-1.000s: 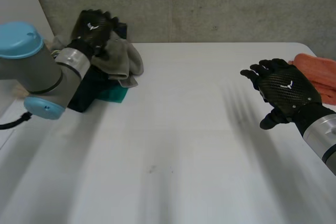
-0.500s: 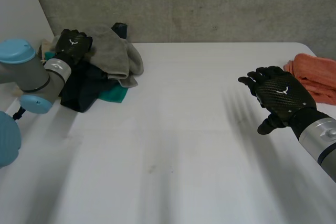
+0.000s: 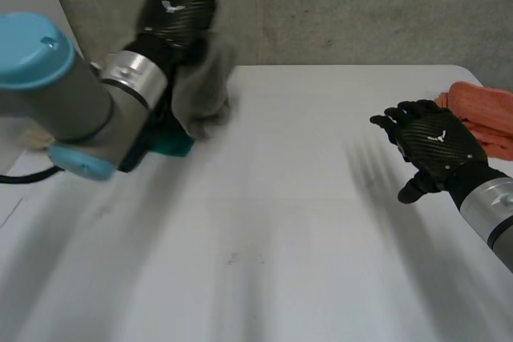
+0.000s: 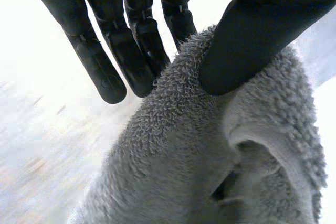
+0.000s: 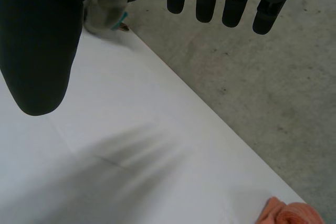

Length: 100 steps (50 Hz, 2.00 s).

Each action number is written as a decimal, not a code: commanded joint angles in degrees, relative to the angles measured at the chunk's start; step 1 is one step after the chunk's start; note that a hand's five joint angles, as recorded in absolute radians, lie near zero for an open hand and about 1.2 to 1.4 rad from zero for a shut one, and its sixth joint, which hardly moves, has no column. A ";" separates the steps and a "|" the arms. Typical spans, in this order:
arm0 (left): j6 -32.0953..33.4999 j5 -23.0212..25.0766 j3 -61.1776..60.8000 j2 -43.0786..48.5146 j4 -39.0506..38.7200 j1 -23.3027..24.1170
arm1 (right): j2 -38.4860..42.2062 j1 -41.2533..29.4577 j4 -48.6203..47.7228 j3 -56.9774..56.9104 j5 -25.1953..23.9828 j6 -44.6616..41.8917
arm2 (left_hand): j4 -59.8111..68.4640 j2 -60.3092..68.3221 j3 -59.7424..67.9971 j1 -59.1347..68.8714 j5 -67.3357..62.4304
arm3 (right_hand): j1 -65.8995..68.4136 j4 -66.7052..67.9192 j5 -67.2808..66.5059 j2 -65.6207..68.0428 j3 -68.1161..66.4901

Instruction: Fold the laundry.

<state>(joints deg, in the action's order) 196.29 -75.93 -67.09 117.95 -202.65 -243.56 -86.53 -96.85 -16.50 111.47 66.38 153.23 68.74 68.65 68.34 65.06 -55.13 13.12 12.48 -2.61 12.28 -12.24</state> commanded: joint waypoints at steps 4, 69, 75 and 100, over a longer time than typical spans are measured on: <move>-5.66 1.58 -6.65 1.13 0.24 17.15 | -1.36 3.43 0.07 -0.11 2.61 0.75 | 11.26 11.35 11.66 14.94 -14.87 | -3.12 -2.48 2.61 -2.28 2.24; 26.47 -22.37 39.03 40.16 6.92 -19.57 | 13.41 -21.18 1.30 2.88 10.52 0.31 | 11.26 11.35 11.66 14.94 -14.87 | -3.12 -2.48 2.61 -2.28 2.24; 31.17 -25.50 31.95 36.14 4.99 -20.11 | 13.32 -21.10 1.30 2.18 10.52 0.22 | 11.26 11.35 11.66 14.94 -14.87 | -3.12 -2.48 2.61 -2.28 2.24; 15.88 -15.32 -19.11 -4.03 1.28 2.02 | -0.13 -14.42 13.33 -1.51 9.91 0.49 | -55.84 -55.75 -55.44 -52.16 52.23 | -3.12 -2.48 2.61 -2.28 2.24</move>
<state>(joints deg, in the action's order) 216.77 -95.13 -79.05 120.12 -205.06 -247.17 -84.52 -114.44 -9.49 112.14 76.81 153.78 13.00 13.13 13.45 13.10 -2.89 13.12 12.48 -2.61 12.13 -12.24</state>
